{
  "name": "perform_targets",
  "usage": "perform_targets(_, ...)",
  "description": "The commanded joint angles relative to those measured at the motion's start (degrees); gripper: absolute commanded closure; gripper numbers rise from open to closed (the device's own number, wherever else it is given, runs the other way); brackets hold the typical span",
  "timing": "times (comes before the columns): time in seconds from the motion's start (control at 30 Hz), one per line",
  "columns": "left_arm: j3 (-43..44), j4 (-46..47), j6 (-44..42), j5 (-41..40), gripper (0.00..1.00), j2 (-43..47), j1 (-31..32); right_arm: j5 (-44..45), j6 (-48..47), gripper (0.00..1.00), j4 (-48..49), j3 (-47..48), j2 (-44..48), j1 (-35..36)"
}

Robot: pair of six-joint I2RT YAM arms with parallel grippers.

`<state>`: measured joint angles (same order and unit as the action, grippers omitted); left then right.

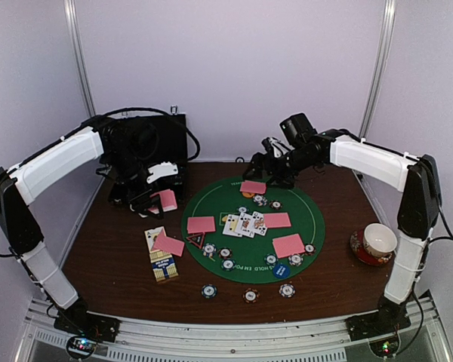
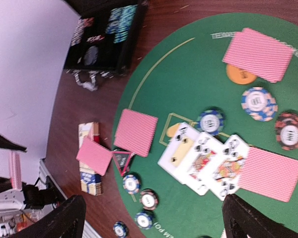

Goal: Distribute texas hold em gaming equipment
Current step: Place the poker card on the face-down deck piles.

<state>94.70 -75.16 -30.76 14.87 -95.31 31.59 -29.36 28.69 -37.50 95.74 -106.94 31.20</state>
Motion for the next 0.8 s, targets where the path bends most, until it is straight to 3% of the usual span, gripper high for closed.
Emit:
perform_targets(0.0,2.5,0.2,-0.3,1.5,1.0,-0.6,-0.2,-8.4,11.0,0.01,10.8,-0.9,0.3,5.7)
perform_targets(0.3,1.7,0.9,0.1,2.6,1.0,0.0,-0.1,-17.7,27.2,0.01,31.9,-2.7,-5.3,13.5)
perform_targets(0.77,2.1,1.4,0.6,3.4,1.0,-0.1,-0.1,-21.7,34.4,0.01,40.5,2.8,-12.7,18.3)
